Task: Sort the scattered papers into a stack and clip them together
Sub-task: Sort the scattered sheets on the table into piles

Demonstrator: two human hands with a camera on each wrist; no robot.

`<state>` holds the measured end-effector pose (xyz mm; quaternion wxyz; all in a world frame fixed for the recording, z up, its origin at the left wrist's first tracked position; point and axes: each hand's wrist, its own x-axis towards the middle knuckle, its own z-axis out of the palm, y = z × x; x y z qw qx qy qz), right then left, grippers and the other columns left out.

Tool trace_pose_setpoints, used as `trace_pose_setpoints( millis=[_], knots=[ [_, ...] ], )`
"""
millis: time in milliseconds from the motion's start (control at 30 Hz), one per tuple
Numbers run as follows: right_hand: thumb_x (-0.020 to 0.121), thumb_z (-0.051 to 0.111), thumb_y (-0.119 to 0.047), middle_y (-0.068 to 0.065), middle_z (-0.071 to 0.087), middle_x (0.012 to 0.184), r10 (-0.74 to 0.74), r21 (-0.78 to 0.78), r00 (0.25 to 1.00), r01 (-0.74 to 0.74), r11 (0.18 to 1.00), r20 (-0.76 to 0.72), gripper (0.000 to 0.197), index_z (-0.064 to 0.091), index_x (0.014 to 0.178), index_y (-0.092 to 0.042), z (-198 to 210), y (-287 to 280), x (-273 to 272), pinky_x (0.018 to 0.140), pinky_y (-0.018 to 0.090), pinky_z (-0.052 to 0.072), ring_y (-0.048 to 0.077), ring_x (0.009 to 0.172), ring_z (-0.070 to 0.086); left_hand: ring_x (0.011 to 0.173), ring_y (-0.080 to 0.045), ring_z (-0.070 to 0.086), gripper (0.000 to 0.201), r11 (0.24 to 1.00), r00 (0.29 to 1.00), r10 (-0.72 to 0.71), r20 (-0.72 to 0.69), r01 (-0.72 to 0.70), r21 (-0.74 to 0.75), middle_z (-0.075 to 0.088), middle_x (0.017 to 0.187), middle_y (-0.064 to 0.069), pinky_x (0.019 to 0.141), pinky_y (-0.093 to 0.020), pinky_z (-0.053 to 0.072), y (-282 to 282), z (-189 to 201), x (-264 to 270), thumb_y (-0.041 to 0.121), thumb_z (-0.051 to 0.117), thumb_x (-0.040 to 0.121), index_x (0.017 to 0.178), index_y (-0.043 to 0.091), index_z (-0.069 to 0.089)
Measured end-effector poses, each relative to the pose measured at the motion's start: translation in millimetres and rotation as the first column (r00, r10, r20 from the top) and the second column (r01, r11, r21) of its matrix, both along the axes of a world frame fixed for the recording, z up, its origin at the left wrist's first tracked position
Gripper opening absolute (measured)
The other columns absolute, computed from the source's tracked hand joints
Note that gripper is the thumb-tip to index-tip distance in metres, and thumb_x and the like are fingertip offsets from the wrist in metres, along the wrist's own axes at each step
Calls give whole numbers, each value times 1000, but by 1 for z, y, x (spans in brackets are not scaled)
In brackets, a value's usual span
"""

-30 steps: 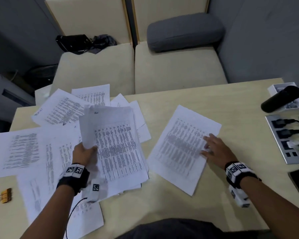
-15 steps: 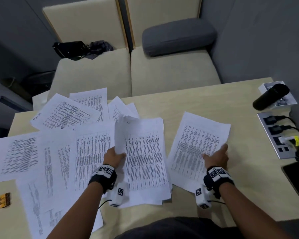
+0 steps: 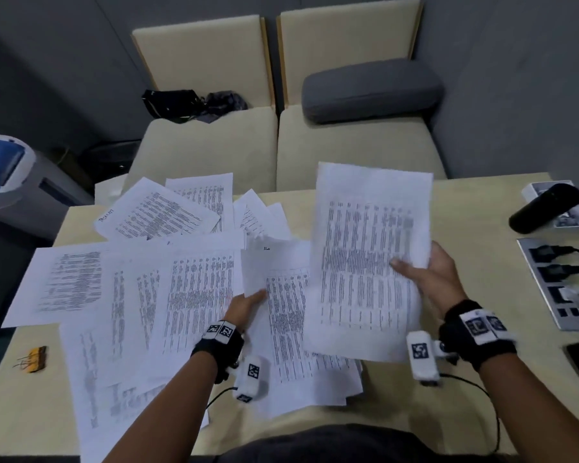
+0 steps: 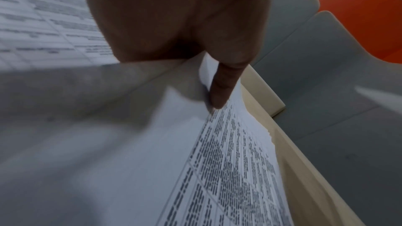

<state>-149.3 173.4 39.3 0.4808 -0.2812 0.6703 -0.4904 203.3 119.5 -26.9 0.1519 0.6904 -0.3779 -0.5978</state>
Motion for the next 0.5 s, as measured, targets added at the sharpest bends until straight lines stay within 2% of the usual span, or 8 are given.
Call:
trace_pose_setpoints(
  millis=[67, 100, 233, 300, 333, 400, 467, 500],
  knots=[
    [60, 88, -49, 4, 62, 130, 127, 187, 975, -93, 978, -180, 84, 48, 130, -25, -41, 3, 23, 96, 47, 53, 27, 115, 62, 138, -25, 36, 80, 999, 994, 29, -106, -25, 40, 37, 151, -3, 116, -50, 20, 5, 2, -8, 68, 56, 81, 141, 15, 47],
    [67, 82, -49, 6, 58, 135, 210, 263, 948, -145, 954, -240, 82, 44, 136, -24, -60, 6, 36, 101, 46, 49, 29, 119, 58, 138, -21, 34, 82, 998, 988, 44, -147, -37, 46, 36, 150, 1, 117, -48, 20, 7, 5, -13, 69, 58, 79, 142, 18, 45],
    [93, 60, -23, 16, 47, 145, 487, 436, 809, -326, 839, -331, 63, 31, 147, -7, -104, 19, 85, 106, 36, 42, 32, 129, 50, 101, -16, 57, 51, 992, 992, -124, -30, 123, -27, 62, 114, 0, 89, -28, 43, 18, 6, -35, 28, 75, 83, 127, 9, 56],
    [92, 60, -26, 16, 44, 146, 544, 467, 717, -337, 818, -436, 63, 32, 146, -8, -109, 22, 93, 109, 38, 39, 32, 133, 44, 91, -20, 60, 34, 987, 987, -127, 99, 135, -81, 62, 104, -1, 87, -31, 51, 21, 7, -42, 16, 75, 82, 111, 12, 56],
    [89, 63, -30, 16, 44, 143, 526, 467, 687, -296, 833, -501, 65, 35, 144, -9, -109, 21, 90, 108, 39, 39, 32, 132, 42, 85, -23, 63, 34, 989, 990, -102, 98, 112, -101, 66, 101, -5, 84, -36, 56, 21, 8, -43, 14, 75, 82, 108, 3, 58],
    [79, 74, -40, 14, 43, 141, 403, 428, 741, -172, 887, -537, 78, 38, 143, -13, -99, 13, 77, 107, 43, 39, 32, 130, 41, 65, -24, 63, 30, 982, 998, -65, 24, 68, -178, 66, 82, -10, 65, -37, 60, 17, 17, -42, 14, 75, 82, 102, -2, 59],
    [67, 85, -45, 8, 46, 143, 217, 317, 938, -125, 940, -271, 93, 40, 143, -16, -66, 3, 62, 107, 46, 42, 28, 131, 46, 60, -23, 63, 21, 947, 994, -103, -49, 82, -311, 65, 72, -7, 54, -32, 58, 13, 39, -42, 13, 75, 82, 92, 2, 61],
    [59, 89, -46, 4, 55, 138, 163, 197, 984, -147, 969, -66, 94, 48, 138, -18, -44, -3, 55, 103, 45, 47, 24, 126, 54, 65, -27, 67, 18, 924, 989, -121, -90, 79, -375, 68, 74, -8, 58, -32, 60, 10, 52, -43, 12, 75, 81, 91, 2, 63]
  ],
)
